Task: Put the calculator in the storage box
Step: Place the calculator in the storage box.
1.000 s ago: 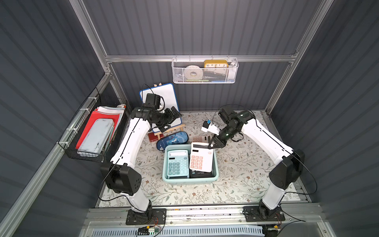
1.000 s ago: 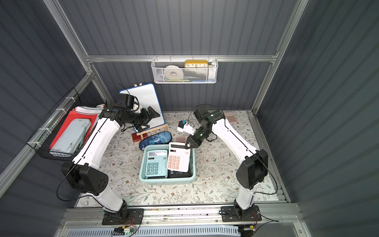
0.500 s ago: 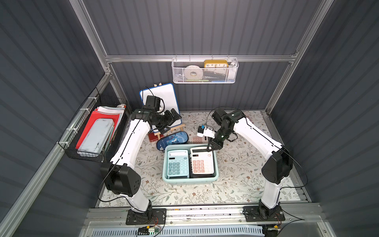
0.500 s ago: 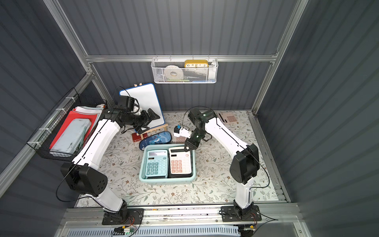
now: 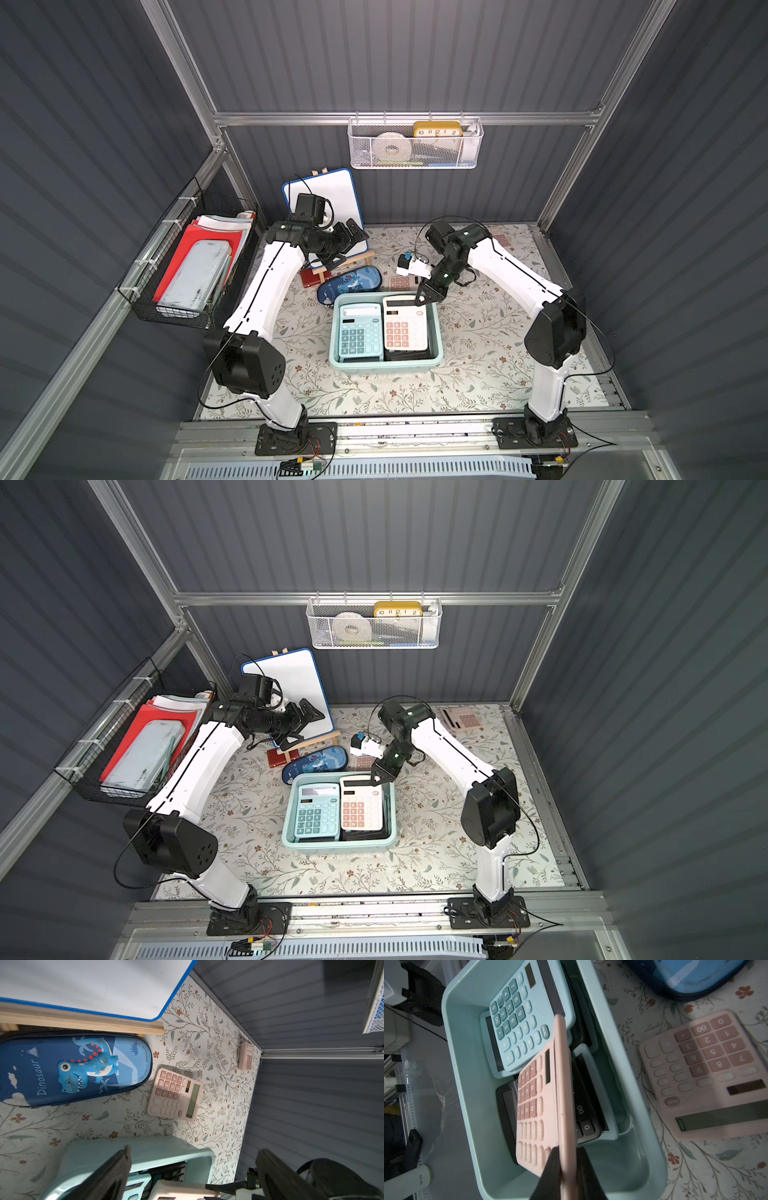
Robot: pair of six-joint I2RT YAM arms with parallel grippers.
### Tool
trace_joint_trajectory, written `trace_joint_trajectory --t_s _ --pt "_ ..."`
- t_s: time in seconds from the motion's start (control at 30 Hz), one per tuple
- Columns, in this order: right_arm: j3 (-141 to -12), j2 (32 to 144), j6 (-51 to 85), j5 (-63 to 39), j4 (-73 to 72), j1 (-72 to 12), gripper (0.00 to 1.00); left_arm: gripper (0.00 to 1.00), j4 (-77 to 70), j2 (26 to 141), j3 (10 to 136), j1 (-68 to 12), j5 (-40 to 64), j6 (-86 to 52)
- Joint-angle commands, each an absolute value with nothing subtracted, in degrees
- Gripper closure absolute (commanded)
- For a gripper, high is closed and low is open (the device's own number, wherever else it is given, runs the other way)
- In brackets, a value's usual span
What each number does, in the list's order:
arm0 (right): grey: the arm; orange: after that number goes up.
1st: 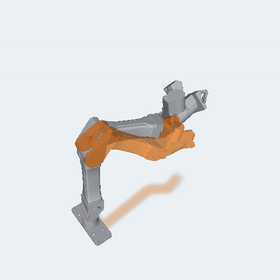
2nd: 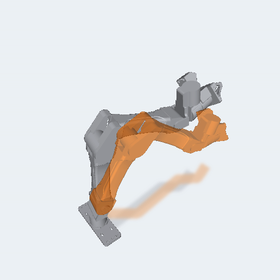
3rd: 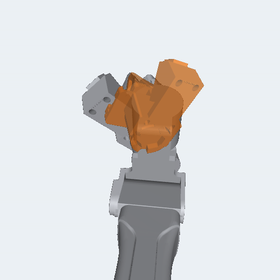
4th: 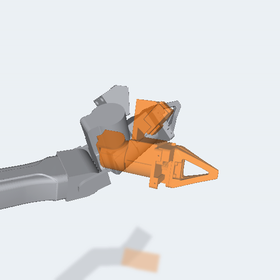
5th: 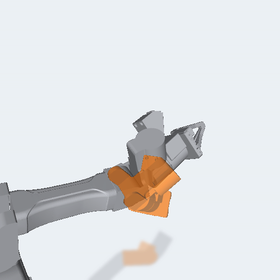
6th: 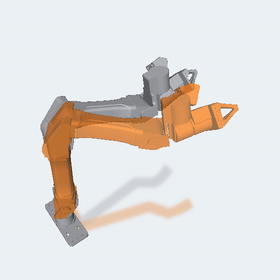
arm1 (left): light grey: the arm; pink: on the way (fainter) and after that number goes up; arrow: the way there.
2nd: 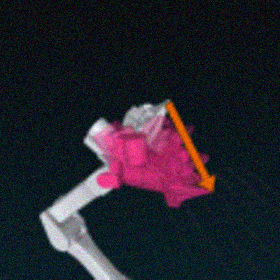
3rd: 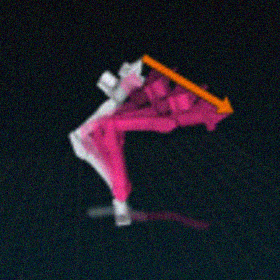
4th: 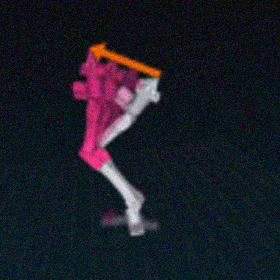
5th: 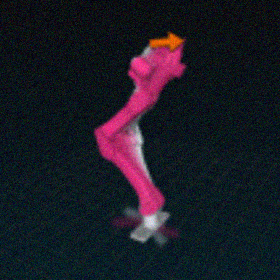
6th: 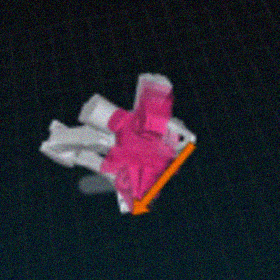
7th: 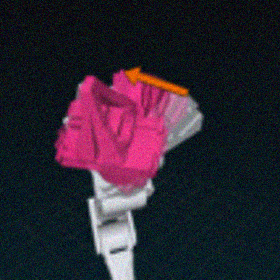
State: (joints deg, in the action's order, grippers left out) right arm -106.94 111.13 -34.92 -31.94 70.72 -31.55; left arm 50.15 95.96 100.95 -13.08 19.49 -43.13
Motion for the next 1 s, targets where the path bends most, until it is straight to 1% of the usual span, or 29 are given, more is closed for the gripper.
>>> trace_joint_trajectory --t_s 0.0,0.13,0.2,0.33,0.43,0.57,0.8,0.87,0.9,0.93,0.97 --pt "-108.3 111.7 -34.1 -29.4 69.7 -31.8 0.88 0.01 49.7 95.4 100.6 -12.7 20.3 -42.1" --pt "-108.8 111.3 -34.0 -28.9 69.1 -31.8 0.82 0.01 49.8 95.3 100.4 -12.7 20.3 -42.1" --pt "-108.7 110.9 -33.7 -28.5 68.7 -31.8 0.76 0.01 49.8 95.2 100.1 -12.7 20.1 -42.1" --pt "-108.5 109.7 -33.3 -27.5 67.7 -31.8 0.68 0.01 50.8 94.7 99.6 -12.6 19.2 -41.9" --pt "-108.0 108.5 -32.5 -26.4 66.5 -31.8 0.58 0.01 52.3 94.3 99.7 -12.2 17.7 -41.1" --pt "-106.8 106.6 -29.9 -25.1 63.3 -31.8 0.50 0.01 55.5 93.9 100.1 -11.7 15.0 -39.7" --pt "-102.7 101.9 -19.9 -26.5 56.2 -30.4 0.28 0.01 61.4 92.2 98.5 -11.0 11.3 -38.5" --pt "-100.2 100.0 -15.4 -27.6 53.0 -29.4 0.17 0.01 62.5 91.3 97.3 -10.8 10.7 -38.6" --pt "-98.7 98.8 -13.2 -28.7 51.1 -28.9 0.04 0.01 63.2 90.7 96.5 -10.7 10.5 -38.9" --pt "-97.2 97.8 -11.3 -29.6 49.2 -28.5 0.01 0.01 63.8 90.3 95.9 -10.7 10.3 -39.1" --pt "-95.2 96.4 -8.9 -30.2 46.9 -28.2 0.01 0.01 64.3 89.9 95.0 -10.6 10.2 -39.4"
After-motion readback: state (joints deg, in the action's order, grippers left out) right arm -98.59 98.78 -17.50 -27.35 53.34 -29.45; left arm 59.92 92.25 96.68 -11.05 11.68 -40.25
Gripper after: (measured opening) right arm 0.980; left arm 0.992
